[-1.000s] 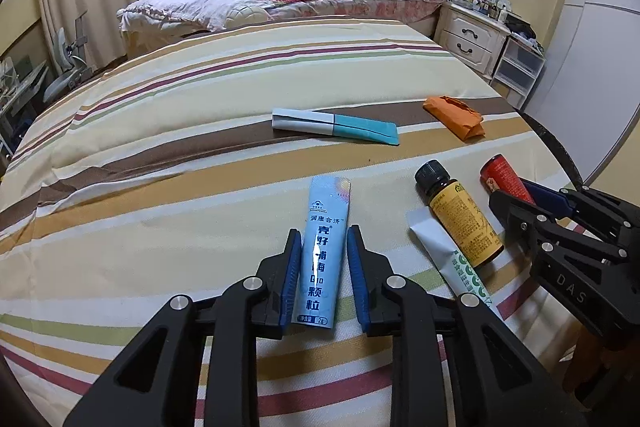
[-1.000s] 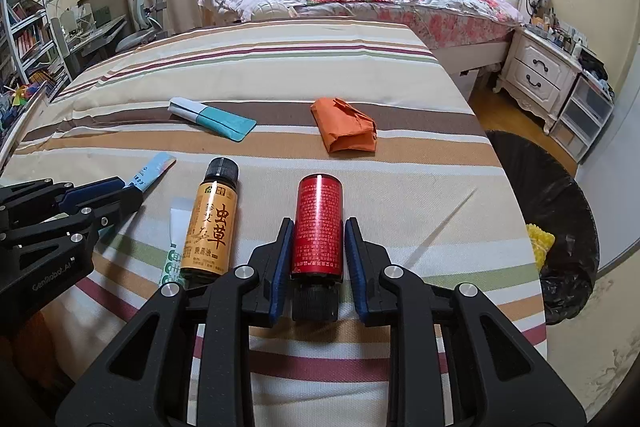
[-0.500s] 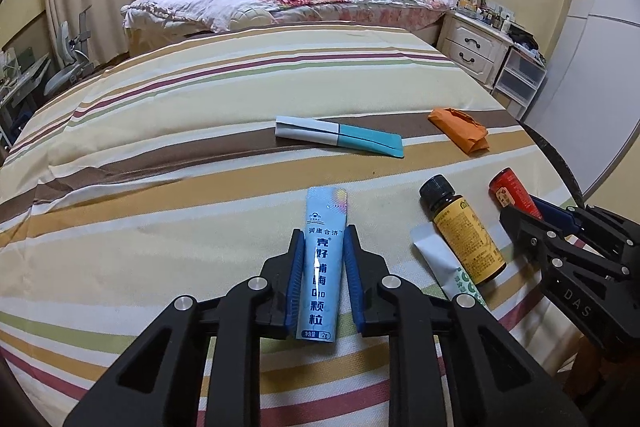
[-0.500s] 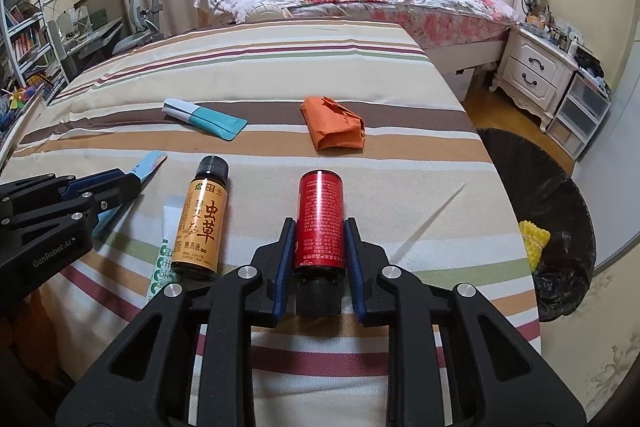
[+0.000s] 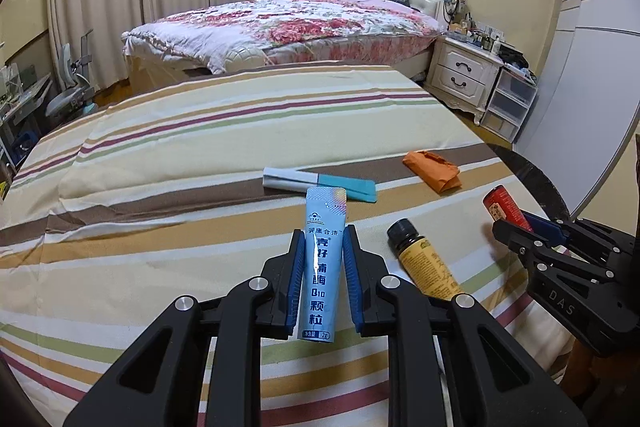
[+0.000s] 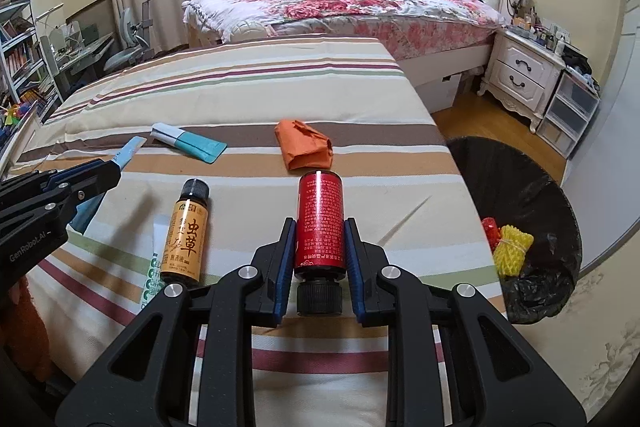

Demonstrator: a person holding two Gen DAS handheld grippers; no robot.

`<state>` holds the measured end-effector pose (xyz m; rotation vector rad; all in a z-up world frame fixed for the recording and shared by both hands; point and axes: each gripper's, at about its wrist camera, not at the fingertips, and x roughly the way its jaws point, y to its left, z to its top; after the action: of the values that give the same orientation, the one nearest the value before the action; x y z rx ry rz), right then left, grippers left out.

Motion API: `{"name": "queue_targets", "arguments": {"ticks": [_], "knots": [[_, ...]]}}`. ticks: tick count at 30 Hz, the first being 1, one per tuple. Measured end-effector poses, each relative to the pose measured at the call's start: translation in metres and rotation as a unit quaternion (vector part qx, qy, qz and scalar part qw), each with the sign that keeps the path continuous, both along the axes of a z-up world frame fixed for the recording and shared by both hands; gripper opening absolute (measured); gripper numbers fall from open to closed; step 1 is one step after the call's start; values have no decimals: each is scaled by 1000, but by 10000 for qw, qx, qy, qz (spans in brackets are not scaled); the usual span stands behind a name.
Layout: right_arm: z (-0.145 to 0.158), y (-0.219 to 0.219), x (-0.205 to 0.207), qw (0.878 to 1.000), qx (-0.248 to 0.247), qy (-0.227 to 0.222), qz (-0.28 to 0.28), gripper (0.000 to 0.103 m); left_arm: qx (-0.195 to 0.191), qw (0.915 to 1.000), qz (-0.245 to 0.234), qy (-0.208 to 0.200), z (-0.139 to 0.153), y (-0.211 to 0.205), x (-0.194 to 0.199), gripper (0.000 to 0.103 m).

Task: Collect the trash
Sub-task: 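Carry the red can and blue-white tube over the bin and open both tools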

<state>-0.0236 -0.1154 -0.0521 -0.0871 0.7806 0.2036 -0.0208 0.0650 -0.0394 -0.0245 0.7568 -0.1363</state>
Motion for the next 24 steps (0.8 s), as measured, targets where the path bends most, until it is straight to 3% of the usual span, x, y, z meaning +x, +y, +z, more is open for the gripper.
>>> {"name": "queue_targets", "arguments": {"ticks": [10,24], "knots": [[27,-55,6,9972,-39,-404,-624,23,51,9981,-425,-443,32,-47,17,21],[35,-128,25,9885,64,-598,-1388,23,56,9920,-1122,-568,43,-151,55,21]]}}
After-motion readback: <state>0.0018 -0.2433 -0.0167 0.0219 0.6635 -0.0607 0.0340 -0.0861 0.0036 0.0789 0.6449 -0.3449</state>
